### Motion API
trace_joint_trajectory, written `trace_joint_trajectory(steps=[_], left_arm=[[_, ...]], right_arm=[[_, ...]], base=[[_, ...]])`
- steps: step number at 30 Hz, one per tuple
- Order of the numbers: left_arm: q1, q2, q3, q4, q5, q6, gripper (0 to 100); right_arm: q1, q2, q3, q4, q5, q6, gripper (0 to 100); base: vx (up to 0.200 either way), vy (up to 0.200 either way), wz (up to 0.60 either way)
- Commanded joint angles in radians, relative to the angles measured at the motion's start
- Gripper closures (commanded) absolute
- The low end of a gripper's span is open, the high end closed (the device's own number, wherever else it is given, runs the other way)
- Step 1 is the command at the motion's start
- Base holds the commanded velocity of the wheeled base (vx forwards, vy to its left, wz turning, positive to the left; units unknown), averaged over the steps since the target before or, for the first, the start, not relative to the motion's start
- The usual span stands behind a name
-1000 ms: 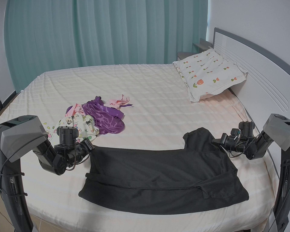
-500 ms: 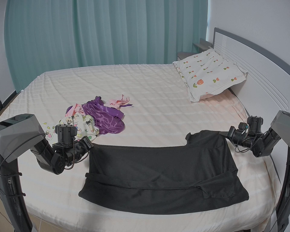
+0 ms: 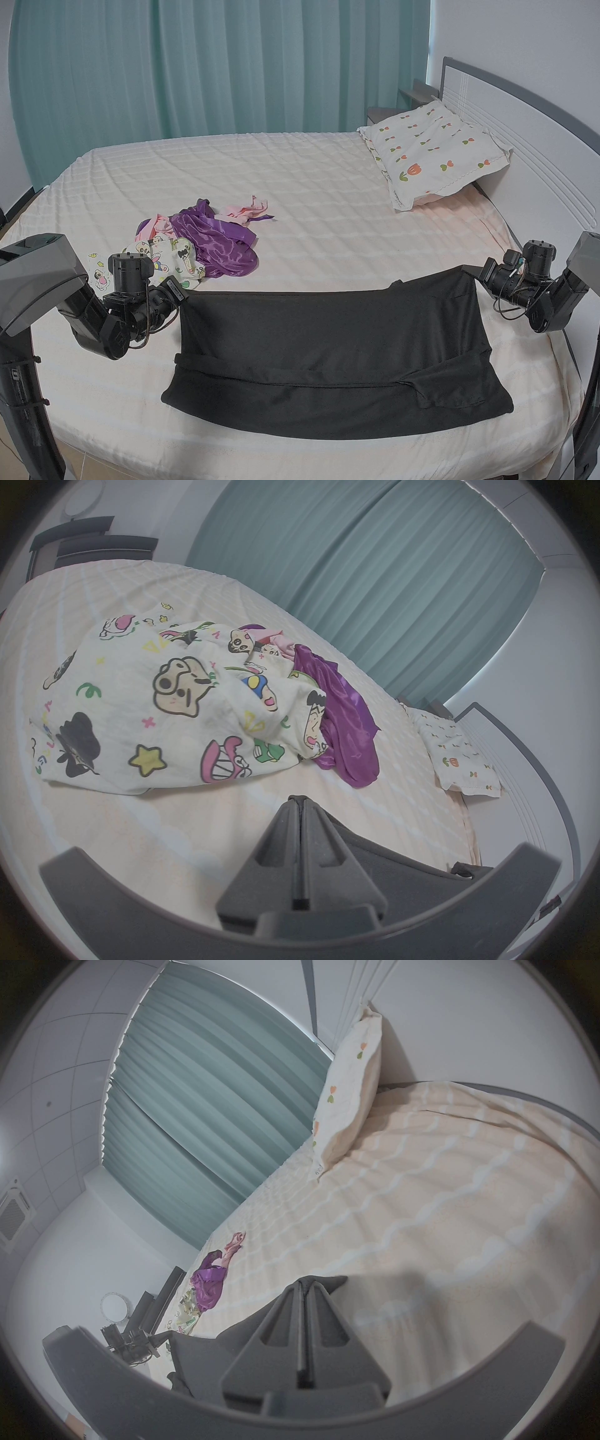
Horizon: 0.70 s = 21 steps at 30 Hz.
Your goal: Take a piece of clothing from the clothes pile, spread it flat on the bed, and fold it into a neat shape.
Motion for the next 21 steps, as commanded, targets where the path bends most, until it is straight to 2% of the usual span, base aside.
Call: trace_joint_trajectory(steps=[1,3,14,19,21], left_arm=[[0.005,-0.01,0.025,-0.003,0.0,0.001,100],[0.002,-0.022,0.039,-0.003,0.002,0.001,100],[-0.003,-0.116,0.144,-0.005,-0.003,0.007,100],[-0.003,-0.156,0.243,-0.005,-0.012,0.01,100],[-0.006,-0.15,0.276,-0.005,-0.012,0.01,100]], right_arm=[[-0.004,-0.032,0.034,-0.019,0.009,0.005,100],[-0.018,-0.061,0.06,-0.021,0.042,0.005,100],[-0.09,-0.194,0.211,-0.019,0.136,0.001,100],[-0.12,-0.242,0.341,-0.019,0.157,-0.036,100],[-0.12,-0.236,0.407,-0.019,0.157,-0.093,100]], base=[[0.0,0.0,0.0],[0.0,0.0,0.0],[0.0,0.0,0.0],[0.0,0.0,0.0],[0.0,0.0,0.0]])
